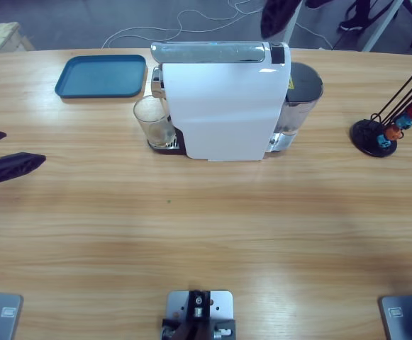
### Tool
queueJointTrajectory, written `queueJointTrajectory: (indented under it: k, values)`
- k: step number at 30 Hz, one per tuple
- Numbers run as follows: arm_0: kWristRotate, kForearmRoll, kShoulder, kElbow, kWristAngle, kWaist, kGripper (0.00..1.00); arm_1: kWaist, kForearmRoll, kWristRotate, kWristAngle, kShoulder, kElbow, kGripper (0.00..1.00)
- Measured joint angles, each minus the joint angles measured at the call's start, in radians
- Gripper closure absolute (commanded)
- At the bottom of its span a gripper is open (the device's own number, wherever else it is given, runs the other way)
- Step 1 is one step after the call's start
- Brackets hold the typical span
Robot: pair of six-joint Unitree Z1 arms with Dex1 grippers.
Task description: Pour coffee
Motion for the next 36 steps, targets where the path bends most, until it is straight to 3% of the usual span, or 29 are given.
queueJointTrajectory:
  k: [36]
  values:
    - [0.000,-0.001,0.008,0.000,0.000,0.000,0.023,0.000,0.002,-0.003,-0.005,-0.083,0.099,0.000]
